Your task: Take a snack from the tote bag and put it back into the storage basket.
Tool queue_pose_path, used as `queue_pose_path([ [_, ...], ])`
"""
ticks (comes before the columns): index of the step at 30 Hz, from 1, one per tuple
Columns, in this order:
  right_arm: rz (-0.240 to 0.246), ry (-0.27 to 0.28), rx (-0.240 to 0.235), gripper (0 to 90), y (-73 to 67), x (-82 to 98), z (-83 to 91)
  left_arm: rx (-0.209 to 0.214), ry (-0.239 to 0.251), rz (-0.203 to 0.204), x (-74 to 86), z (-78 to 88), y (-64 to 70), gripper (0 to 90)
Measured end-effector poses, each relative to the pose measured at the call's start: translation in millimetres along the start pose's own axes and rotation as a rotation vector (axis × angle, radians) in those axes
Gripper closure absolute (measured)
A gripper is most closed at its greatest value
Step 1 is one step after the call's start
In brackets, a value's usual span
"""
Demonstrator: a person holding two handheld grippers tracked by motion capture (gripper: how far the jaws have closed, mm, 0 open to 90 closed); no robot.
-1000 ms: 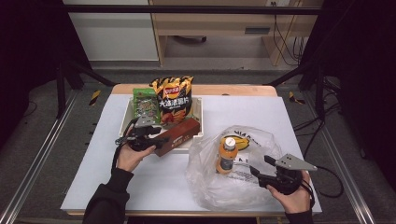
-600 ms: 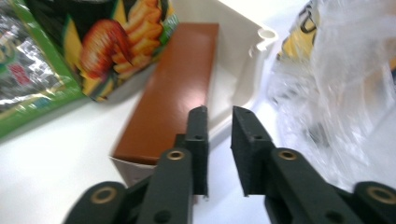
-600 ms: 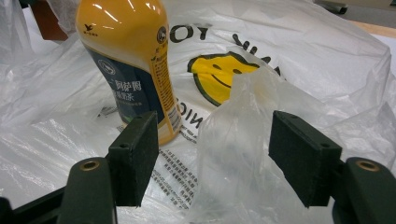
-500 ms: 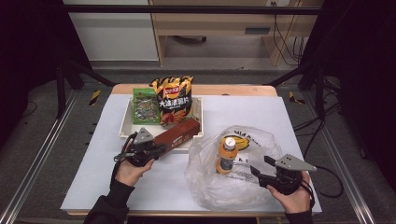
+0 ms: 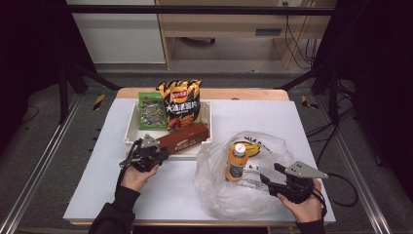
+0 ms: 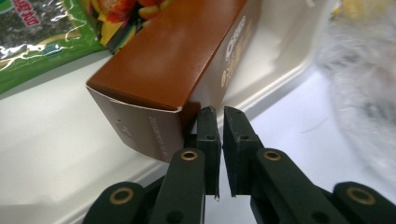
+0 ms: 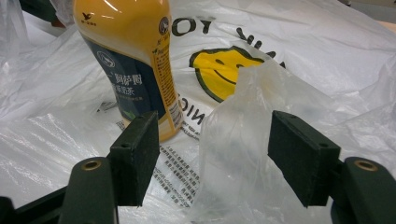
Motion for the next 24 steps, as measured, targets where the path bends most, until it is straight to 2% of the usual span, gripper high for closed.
queue_pose_path([
  [6, 0.0, 0.001, 0.002, 34.3, 0.3, 0.5, -0.1, -0.033, 0.0, 0.007, -2.4, -12.7, -6.6, 85.9],
  [9, 0.0, 0.0, 0.001, 34.3, 0.3, 0.4, 0.0, -0.046, 0.003, 0.023, -3.0, -15.9, -10.9, 86.3],
  [16, 0.003, 0.003, 0.002, 34.4, 0.7, 0.4, 0.3, -0.069, 0.045, 0.045, -6.1, -8.3, -16.7, 86.6],
  [24, 0.004, 0.0, 0.002, 34.5, 0.4, 0.5, -0.5, -0.086, 0.047, 0.077, -9.9, -12.5, -28.3, 86.2],
])
Point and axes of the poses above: each handheld gripper's, and its own axes: z roughly backward along the jaws, x roughly out of its underside, y roughly to its right, the point moved 3 cm from there along -z, roughly forward along the jaws, and after that the axes turned 15 degrees about z, right-handed, at the moved point
